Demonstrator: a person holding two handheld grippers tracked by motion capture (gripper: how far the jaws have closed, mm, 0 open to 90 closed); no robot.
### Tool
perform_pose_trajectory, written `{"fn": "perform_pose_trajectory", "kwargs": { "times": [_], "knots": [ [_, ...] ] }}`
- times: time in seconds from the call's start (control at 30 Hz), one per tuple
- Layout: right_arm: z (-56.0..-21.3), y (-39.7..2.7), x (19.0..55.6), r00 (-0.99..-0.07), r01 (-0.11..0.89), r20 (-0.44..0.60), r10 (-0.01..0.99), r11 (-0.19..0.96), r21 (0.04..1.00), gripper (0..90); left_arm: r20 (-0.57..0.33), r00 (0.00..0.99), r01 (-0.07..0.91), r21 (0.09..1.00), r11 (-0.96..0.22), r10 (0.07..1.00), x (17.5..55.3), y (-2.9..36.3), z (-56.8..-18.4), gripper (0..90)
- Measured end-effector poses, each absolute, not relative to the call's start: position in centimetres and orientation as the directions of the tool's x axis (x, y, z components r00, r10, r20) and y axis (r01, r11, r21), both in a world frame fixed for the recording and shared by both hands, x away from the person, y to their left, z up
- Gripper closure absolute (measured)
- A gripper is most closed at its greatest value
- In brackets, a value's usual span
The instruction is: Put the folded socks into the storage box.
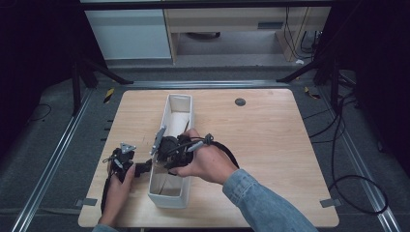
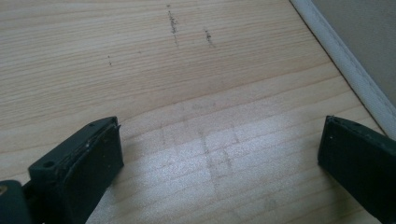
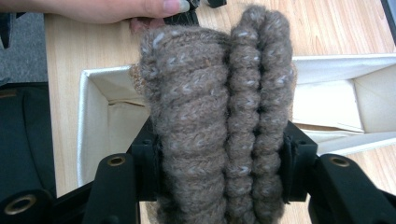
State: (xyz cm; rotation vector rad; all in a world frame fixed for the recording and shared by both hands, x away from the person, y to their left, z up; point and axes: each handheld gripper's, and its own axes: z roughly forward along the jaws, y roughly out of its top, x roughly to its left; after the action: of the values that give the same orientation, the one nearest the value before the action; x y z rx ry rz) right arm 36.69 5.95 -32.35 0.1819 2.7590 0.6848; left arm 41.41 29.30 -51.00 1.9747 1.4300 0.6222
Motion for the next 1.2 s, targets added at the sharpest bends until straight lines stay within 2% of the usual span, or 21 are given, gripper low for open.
{"fn": "perform_pose_trajectory", "kwargs": {
  "times": [0.33, 0.57, 1.2],
  "knots": [
    [-31.4, 6.6, 34.9, -0.958, 0.047, -0.234, 0.166, 0.896, 0.441, 46.2, 0.019, 0.306, 0.664, 0.713, -0.227, 0.952, 41.4, 29.3, -51.0, 0.0],
    [-32.8, 7.4, 34.5, -0.965, 0.055, -0.211, 0.155, 0.909, 0.413, 46.3, 0.02, 0.306, 0.663, 0.713, -0.228, 0.952, 41.4, 29.3, -51.0, 0.0],
    [-35.4, 7.9, 34.7, -0.968, 0.078, -0.185, 0.173, 0.899, 0.43, 46.3, 0.02, 0.306, 0.663, 0.712, -0.229, 0.952, 41.4, 29.3, -51.0, 0.0]
  ]
}}
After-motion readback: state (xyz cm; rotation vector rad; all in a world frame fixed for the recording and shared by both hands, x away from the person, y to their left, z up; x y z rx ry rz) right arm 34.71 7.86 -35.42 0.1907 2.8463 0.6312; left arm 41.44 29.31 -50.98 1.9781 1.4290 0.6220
